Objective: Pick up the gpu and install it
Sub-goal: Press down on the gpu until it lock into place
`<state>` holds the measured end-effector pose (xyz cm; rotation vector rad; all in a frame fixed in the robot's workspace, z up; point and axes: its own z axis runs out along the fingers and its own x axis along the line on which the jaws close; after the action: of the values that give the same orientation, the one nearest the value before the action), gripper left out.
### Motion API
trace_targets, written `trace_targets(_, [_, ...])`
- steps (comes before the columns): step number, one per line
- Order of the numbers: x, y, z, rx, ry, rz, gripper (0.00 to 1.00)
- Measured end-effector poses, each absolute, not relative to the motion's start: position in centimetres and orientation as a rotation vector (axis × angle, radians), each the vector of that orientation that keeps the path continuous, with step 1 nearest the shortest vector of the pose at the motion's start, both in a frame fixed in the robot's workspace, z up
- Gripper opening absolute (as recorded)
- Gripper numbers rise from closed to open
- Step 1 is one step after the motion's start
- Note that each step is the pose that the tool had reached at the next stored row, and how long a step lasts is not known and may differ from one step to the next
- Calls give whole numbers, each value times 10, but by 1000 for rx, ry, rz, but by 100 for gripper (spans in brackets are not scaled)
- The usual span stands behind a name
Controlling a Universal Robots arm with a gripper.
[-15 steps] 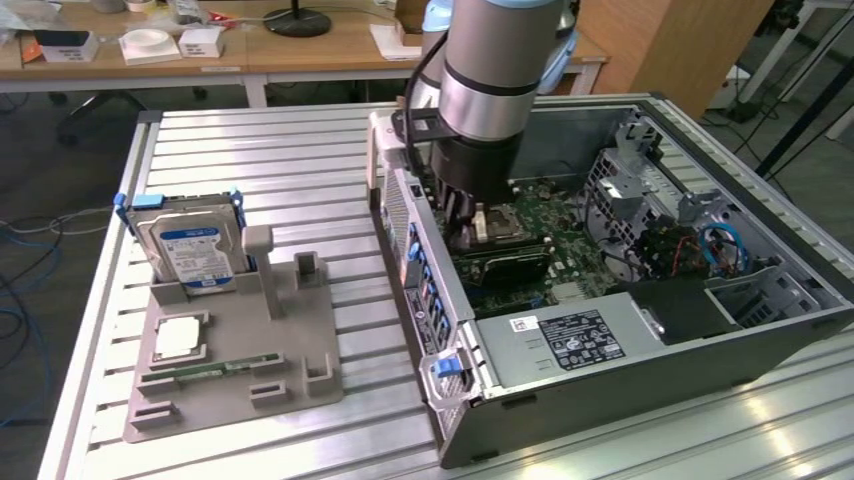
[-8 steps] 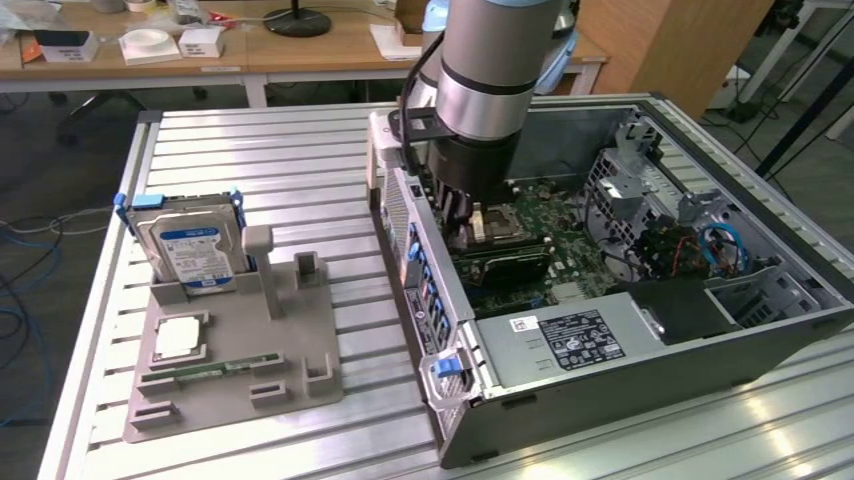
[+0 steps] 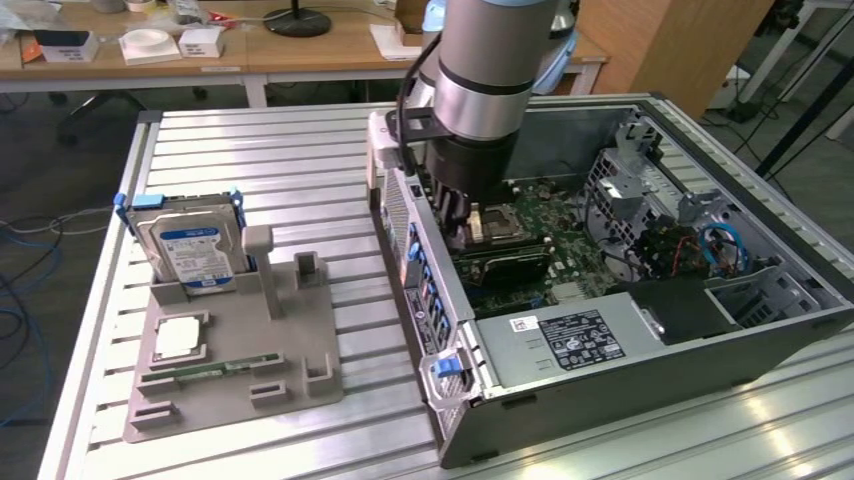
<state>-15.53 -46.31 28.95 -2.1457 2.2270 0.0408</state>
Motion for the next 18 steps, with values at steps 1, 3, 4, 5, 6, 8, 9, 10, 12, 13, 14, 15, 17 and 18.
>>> trace_targets(1, [-156,-463,290,-2146,2227,41,11])
trace_targets(3, [-157,-463,290,-2146,2227,41,11])
trace_targets(4, [-157,-463,290,-2146,2227,41,11])
trace_targets(5, [-157,-463,290,-2146,2227,41,11])
trace_targets(6, [-157,-463,290,-2146,2227,41,11])
trace_targets(8, [-158,-463,290,-2146,2227,41,11])
trace_targets(9, [-158,-463,290,-2146,2227,41,11])
trace_targets(10, [-158,-463,290,-2145,2227,41,11])
trace_targets(12, [-158,-463,291,-2146,2227,41,11])
trace_targets(13, [-158,-463,291,-2146,2227,41,11])
trace_targets(14, [-158,-463,291,-2146,2227,41,11])
trace_targets(15, [-158,-463,292,-2146,2227,41,11])
trace_targets(17, [-158,-463,295,-2146,2228,41,11])
trace_targets(18, [-158,-463,296,-2146,2227,41,11])
